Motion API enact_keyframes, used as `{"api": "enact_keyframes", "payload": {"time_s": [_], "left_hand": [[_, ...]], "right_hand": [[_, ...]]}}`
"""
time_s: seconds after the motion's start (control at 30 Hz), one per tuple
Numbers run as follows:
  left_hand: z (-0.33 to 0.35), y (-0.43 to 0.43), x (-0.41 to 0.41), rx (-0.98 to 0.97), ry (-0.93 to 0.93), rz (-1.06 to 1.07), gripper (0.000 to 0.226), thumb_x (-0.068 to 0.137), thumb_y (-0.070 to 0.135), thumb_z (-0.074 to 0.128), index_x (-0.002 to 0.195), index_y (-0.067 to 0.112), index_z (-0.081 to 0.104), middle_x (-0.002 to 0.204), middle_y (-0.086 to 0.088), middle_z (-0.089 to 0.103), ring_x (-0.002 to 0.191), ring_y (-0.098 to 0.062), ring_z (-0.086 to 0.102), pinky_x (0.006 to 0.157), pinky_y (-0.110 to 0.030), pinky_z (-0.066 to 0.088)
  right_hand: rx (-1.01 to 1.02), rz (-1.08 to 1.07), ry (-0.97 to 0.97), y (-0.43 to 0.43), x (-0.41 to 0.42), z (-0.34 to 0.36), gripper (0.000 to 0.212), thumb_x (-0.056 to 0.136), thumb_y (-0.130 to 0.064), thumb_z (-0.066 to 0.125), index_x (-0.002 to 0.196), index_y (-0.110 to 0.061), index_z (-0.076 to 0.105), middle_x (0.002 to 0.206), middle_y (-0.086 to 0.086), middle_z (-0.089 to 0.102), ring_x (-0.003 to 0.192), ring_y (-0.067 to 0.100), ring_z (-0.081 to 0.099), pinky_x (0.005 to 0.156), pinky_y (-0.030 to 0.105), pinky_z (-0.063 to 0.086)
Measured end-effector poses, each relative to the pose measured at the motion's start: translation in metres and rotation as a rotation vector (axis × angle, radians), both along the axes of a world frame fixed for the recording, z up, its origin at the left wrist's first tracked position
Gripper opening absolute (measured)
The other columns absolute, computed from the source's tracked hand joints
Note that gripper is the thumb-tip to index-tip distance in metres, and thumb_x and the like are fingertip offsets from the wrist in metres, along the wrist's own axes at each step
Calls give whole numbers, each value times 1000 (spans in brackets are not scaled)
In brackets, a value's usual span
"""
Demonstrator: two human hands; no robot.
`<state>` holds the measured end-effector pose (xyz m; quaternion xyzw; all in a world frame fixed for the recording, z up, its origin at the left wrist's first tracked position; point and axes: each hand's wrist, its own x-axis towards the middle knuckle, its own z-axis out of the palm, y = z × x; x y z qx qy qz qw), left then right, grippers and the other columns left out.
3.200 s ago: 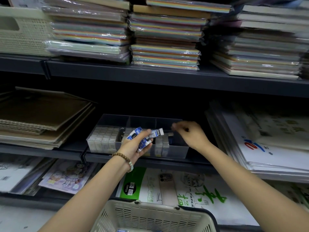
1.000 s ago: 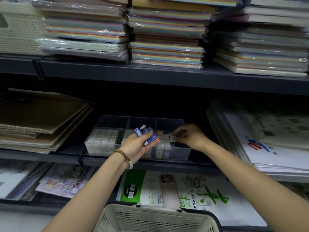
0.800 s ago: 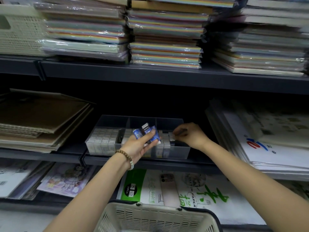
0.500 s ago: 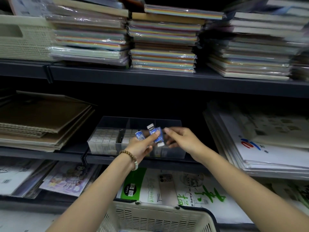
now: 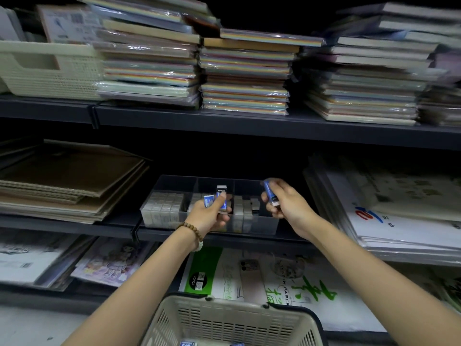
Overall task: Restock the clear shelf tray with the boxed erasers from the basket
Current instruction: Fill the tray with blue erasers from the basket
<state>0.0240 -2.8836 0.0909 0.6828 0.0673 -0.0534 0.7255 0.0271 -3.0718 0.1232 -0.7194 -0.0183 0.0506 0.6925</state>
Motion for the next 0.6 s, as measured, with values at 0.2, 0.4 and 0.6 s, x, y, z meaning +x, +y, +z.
{"api": "enact_keyframes", "payload": {"time_s": [0.2, 0.4, 0.6], "left_hand": [[1, 4, -1, -66, 32, -165, 16, 98, 15, 45, 97, 9, 60, 85, 4, 73, 54, -1, 61, 48, -14, 48], [0, 11, -2, -204, 38, -208, 26, 97, 19, 47, 114, 2, 59, 98, -11, 73, 88, -21, 71, 64, -20, 57], [-2, 1, 1, -142, 1, -291, 30, 92, 22, 55, 114, 3, 61, 103, -11, 71, 93, -21, 70, 69, -19, 56]], "right_hand": [[-198, 146, -69, 7, -2, 0, 17, 98, -16, 47, 112, -8, 50, 73, 3, 56, 50, 9, 42, 47, 18, 36], [-115, 182, -140, 11, -1, 1, 16, 86, -2, 63, 102, -4, 60, 86, 6, 67, 63, 7, 65, 60, 17, 54], [-191, 181, -132, 16, 3, -3, 24, 86, -3, 63, 109, 3, 60, 94, 14, 65, 75, 16, 66, 68, 20, 57]]}}
